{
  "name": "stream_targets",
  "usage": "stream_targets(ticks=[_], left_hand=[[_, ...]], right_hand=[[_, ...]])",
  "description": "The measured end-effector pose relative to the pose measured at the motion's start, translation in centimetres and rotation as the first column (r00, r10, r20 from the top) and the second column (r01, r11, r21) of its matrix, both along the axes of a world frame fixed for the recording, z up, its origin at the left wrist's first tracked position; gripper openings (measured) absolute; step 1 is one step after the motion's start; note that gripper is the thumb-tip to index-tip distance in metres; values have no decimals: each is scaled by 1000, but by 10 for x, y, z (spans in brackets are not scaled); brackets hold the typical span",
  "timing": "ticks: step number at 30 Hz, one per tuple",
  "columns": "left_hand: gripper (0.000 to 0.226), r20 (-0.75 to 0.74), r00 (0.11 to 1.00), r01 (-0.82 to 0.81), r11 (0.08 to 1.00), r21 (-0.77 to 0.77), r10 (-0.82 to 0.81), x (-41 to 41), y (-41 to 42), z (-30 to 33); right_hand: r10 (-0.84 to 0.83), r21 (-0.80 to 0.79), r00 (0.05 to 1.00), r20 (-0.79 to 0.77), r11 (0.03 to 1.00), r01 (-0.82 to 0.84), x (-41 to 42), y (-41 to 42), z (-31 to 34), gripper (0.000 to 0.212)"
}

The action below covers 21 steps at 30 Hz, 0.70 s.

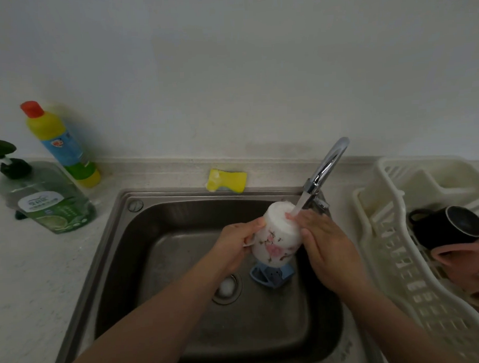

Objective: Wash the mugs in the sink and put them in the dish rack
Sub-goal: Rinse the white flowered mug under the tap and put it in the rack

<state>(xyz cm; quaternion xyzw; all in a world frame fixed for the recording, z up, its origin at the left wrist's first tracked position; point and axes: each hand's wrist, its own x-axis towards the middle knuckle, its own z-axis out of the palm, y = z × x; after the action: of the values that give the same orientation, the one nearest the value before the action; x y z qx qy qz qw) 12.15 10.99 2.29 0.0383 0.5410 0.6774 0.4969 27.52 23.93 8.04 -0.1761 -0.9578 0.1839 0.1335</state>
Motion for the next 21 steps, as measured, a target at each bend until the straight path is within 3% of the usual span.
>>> stream_targets(ticks=[4, 8, 11, 15, 18, 21], left_hand=[[38, 46, 999, -20, 1000, 25, 19, 6, 5, 4], [50, 43, 999, -33, 999, 20, 32, 1, 4, 3], [28, 10, 1000, -12, 1000, 19, 12, 4, -1, -1], [30, 26, 999, -40, 998, 44, 39, 7, 5, 3], [37, 41, 997, -70, 996, 51, 68, 0, 2, 3], [40, -3, 998, -64, 997, 48, 64, -3, -5, -3]], right_hand=[[-53, 22, 996, 67, 998, 51, -29, -7, 3, 64], [30, 53, 1000, 2, 998, -30, -9, -18, 9, 52], [-10, 31, 1000, 16, 999, 9, 2, -1, 6, 50], [-19, 17, 999, 41, 1000, 18, -28, -13, 2, 58], [58, 29, 998, -34, 998, -57, -15, -24, 8, 52], [72, 34, 997, -14, 997, -72, 3, -13, 4, 49]])
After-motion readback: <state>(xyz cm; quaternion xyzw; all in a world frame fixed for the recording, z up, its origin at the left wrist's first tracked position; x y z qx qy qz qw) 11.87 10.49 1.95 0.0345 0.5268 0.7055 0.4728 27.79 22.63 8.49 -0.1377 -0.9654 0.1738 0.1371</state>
